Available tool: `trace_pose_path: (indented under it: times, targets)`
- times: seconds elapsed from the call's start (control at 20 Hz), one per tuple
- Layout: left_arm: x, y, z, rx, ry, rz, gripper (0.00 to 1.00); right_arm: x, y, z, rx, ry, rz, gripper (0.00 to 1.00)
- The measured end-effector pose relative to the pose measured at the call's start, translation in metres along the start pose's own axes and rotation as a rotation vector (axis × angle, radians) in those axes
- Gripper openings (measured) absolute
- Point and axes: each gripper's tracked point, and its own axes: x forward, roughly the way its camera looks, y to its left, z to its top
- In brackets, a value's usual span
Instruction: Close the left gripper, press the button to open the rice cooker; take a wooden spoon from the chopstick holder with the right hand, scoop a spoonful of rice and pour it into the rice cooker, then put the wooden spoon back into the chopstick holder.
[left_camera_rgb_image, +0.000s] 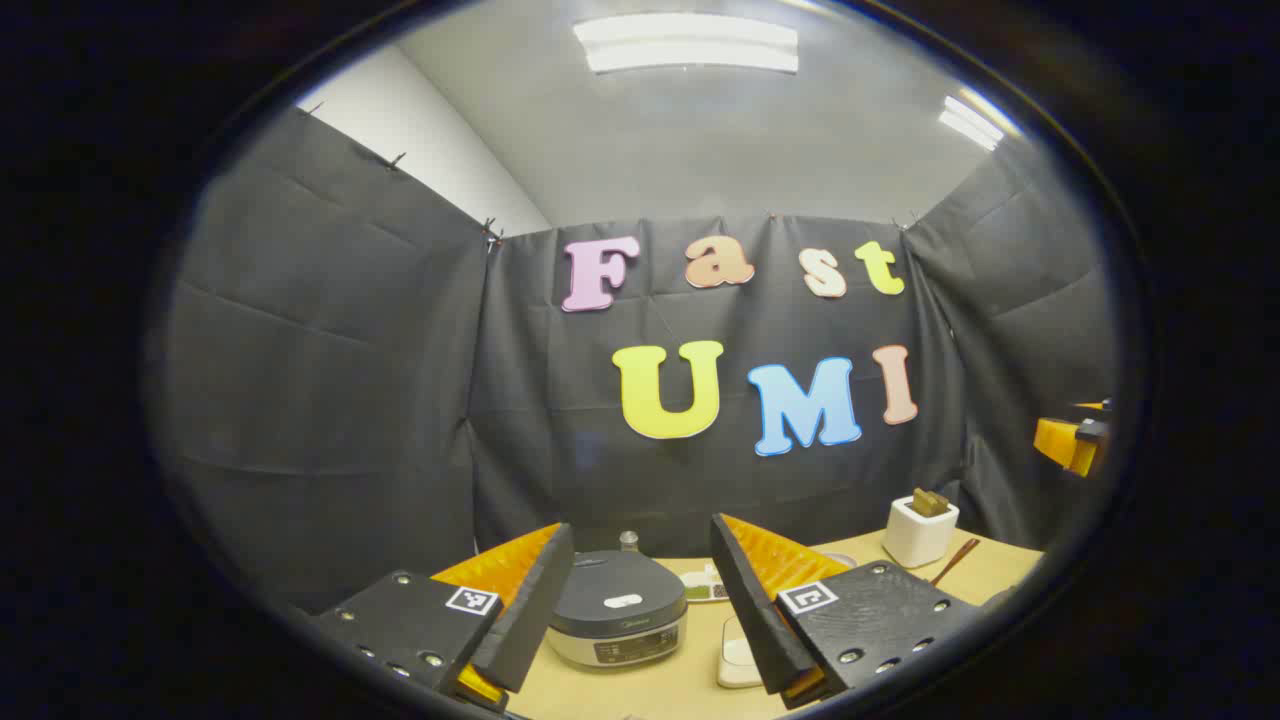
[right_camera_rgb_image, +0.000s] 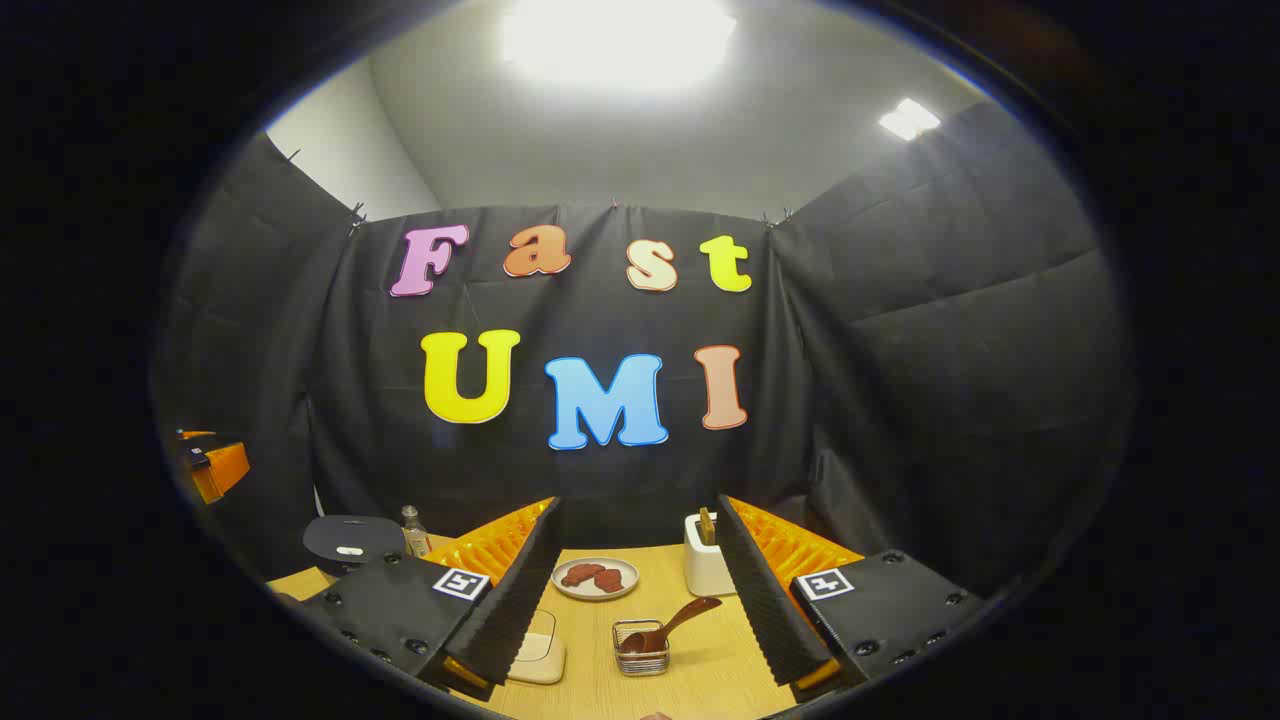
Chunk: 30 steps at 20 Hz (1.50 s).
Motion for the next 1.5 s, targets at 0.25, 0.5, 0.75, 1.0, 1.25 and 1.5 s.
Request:
trace_pose_path:
  times: [0.25,0.5,0.75,1.0,1.25,1.5]
  targets:
    - [0.007,-0.001,0.003,0.005,-0.008,-0.002,0.86,0.004,0.003,0.001,0.003,0.000,0.008,0.94]
    - [0.010,0.000,0.004,0.011,-0.012,-0.001,0.86,0.006,0.006,0.001,-0.009,0.001,0.010,0.96]
    - [0.007,0.001,0.005,0.012,-0.012,0.002,0.85,0.006,0.007,0.003,-0.022,-0.007,0.017,0.96]
    - [0.006,-0.001,0.008,0.016,-0.016,0.001,0.85,0.004,0.002,0.002,-0.027,-0.006,0.017,0.94]
    - [0.003,-0.002,0.010,0.017,-0.017,0.005,0.86,0.004,-0.001,0.003,-0.034,-0.006,0.022,0.94]
    - [0.001,-0.008,0.010,0.033,-0.010,0.012,0.87,0.003,-0.008,0.001,-0.042,-0.005,0.036,0.96]
